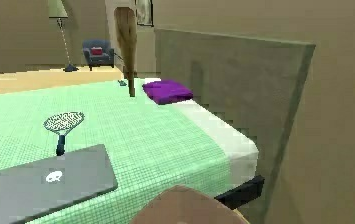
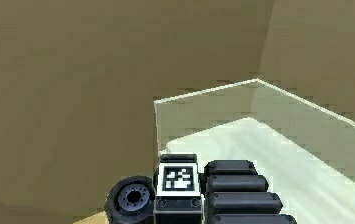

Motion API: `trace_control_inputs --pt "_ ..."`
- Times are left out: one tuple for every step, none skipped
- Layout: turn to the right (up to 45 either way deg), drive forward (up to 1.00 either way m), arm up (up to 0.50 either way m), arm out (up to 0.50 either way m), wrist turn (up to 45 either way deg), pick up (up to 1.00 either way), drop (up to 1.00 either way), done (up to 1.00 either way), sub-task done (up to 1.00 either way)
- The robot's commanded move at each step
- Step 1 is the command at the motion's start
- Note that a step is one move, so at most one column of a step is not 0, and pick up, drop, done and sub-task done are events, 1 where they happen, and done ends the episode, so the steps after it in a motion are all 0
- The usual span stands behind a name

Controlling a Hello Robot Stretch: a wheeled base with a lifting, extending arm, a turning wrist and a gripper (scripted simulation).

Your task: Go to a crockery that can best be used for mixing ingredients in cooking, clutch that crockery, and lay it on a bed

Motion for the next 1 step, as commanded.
trace_control_inputs --pt "45.0 0.00 0.00 0.00 0.0 0.00 0.00 0.00 0.00"
